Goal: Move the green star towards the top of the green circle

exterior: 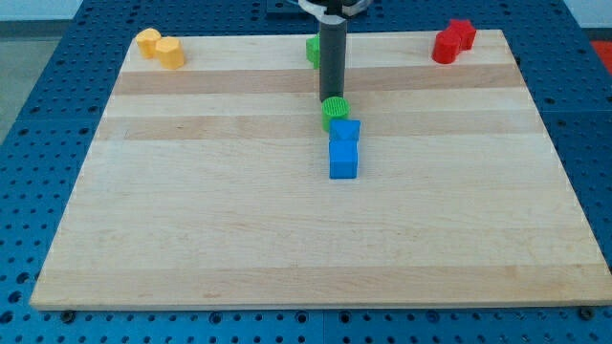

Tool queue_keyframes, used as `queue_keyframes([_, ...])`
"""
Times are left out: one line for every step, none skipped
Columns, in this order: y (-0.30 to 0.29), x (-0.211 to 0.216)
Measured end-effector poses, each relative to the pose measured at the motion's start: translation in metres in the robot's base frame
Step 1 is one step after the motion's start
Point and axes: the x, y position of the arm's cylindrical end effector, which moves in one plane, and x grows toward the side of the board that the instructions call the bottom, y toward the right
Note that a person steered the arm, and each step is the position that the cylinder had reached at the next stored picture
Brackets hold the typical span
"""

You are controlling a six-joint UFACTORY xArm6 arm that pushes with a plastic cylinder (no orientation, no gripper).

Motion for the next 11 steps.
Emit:
queue_keyframes([0.000, 0.003])
queue_keyframes([0.001, 0.011])
queue_keyframes([0.001, 0.011])
queue_keyframes([0.001, 0.007])
queue_keyframes([0.000, -0.027])
queue_keyframes([-0.047, -0.060])
queue_keyframes([-0.102, -0.094])
queue_keyframes([-0.108, -0.128])
queue_keyframes([-0.076, -0.145])
queue_keyframes([-0.023, -0.137])
queue_keyframes([-0.003, -0.111])
